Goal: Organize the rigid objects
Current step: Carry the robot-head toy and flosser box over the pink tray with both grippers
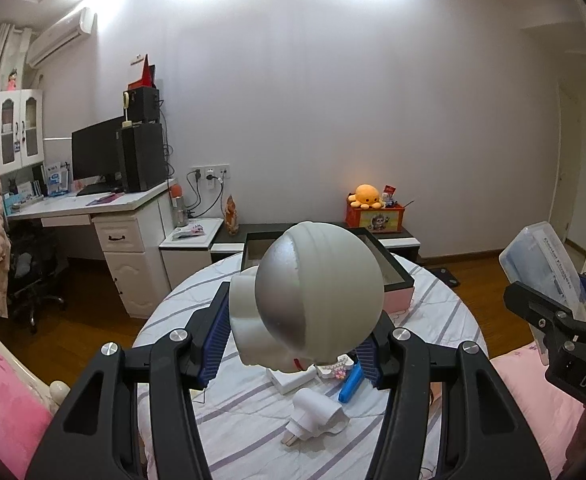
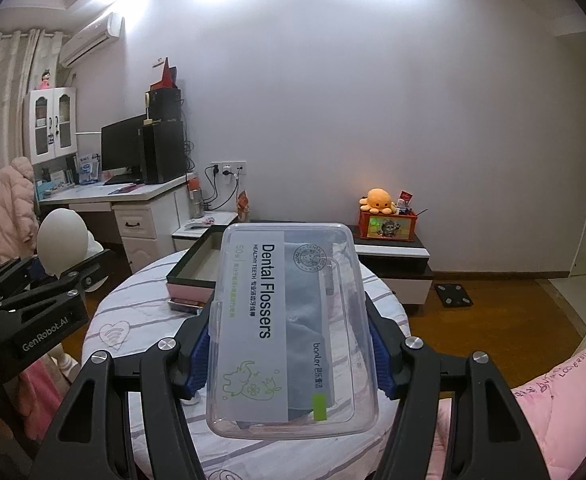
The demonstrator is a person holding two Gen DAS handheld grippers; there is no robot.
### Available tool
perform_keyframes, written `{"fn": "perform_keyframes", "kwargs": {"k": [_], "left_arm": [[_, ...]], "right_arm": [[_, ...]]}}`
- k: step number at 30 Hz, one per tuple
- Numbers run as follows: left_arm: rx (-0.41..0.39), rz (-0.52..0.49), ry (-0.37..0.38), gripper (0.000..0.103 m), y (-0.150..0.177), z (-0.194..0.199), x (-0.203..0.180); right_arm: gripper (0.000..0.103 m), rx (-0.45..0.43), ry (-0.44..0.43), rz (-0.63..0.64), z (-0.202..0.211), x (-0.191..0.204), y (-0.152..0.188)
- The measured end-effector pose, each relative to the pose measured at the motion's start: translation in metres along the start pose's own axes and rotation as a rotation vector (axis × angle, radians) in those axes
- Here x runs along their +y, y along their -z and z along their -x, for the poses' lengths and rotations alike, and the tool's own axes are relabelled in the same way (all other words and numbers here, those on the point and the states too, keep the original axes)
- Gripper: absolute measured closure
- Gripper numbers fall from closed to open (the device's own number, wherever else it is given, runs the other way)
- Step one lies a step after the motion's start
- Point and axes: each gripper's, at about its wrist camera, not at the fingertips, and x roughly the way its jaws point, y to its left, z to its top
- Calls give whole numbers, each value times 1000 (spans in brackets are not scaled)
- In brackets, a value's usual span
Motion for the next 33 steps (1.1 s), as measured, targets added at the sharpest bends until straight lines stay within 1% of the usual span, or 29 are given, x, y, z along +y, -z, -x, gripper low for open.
{"fn": "perform_keyframes", "kwargs": {"k": [8, 12, 19, 24, 27, 30, 33], "left_arm": [[12, 13, -26, 47, -2, -7, 0], [26, 14, -20, 47, -5, -16, -2], [57, 18, -32, 47, -18, -56, -2], [89, 16, -16, 47, -34, -103, 0], [130, 6, -17, 47, -42, -141, 0], [193, 1, 9, 47, -49, -183, -2], [275, -4, 24, 47, -52, -229, -2]], "right_arm": [[39, 7, -6, -9, -4, -10, -2], [39, 19, -10, -8, -13, -11, -4], [38, 30, -9, -21, -39, -16, -11], [38, 43, -6, -30, -73, -23, -24], [38, 61, -1, -21, -105, -25, -35], [38, 89, 2, -15, -139, -28, -43], [38, 133, -1, -14, -179, -33, -48]]}}
